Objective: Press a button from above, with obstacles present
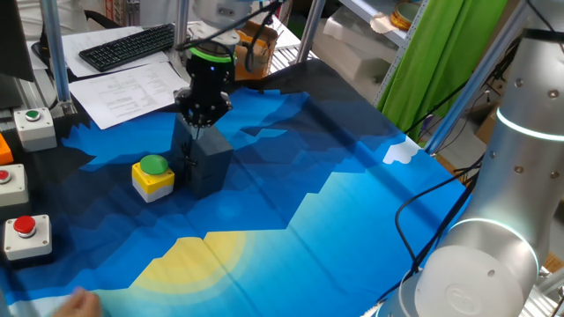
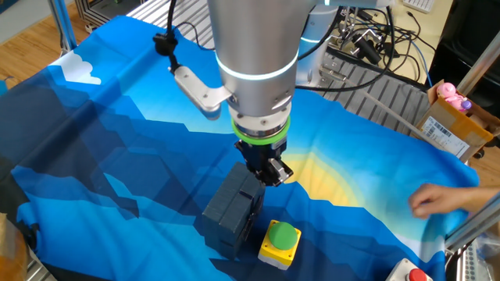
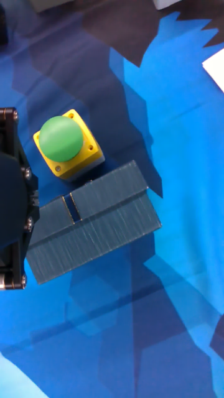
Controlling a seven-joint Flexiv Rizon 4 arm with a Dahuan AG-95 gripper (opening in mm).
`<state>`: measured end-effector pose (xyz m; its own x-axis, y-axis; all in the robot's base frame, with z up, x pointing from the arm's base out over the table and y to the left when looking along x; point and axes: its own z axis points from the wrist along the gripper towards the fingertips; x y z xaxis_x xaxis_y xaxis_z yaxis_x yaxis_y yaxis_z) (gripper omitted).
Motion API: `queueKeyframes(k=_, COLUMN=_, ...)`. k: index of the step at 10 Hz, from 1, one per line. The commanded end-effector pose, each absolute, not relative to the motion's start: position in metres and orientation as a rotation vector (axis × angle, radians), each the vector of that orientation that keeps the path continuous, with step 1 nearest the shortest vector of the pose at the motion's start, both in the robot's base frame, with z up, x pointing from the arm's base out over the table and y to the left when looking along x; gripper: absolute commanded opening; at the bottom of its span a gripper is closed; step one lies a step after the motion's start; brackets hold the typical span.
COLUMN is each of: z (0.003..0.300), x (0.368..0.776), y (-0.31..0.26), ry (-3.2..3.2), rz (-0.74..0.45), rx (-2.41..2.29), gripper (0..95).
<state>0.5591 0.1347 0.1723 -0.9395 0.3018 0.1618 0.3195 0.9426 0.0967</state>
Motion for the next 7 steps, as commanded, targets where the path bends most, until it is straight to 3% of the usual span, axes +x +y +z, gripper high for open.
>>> queueKeyframes(k=1, z=0.172, x=0.558, y=0.134, ry=-3.01, rz=-0.29, rx=-0.187, gripper=0.0)
queueKeyframes(k=4, z=0.172, x=0.558, y=0.134, ry=-2.972, rz=-0.399, rx=-0.312, gripper=0.0)
queueKeyframes(k=7, z=0.176, x=0.569, y=0.175, ry=-2.984, rz=-0.398, rx=-0.338, gripper=0.0)
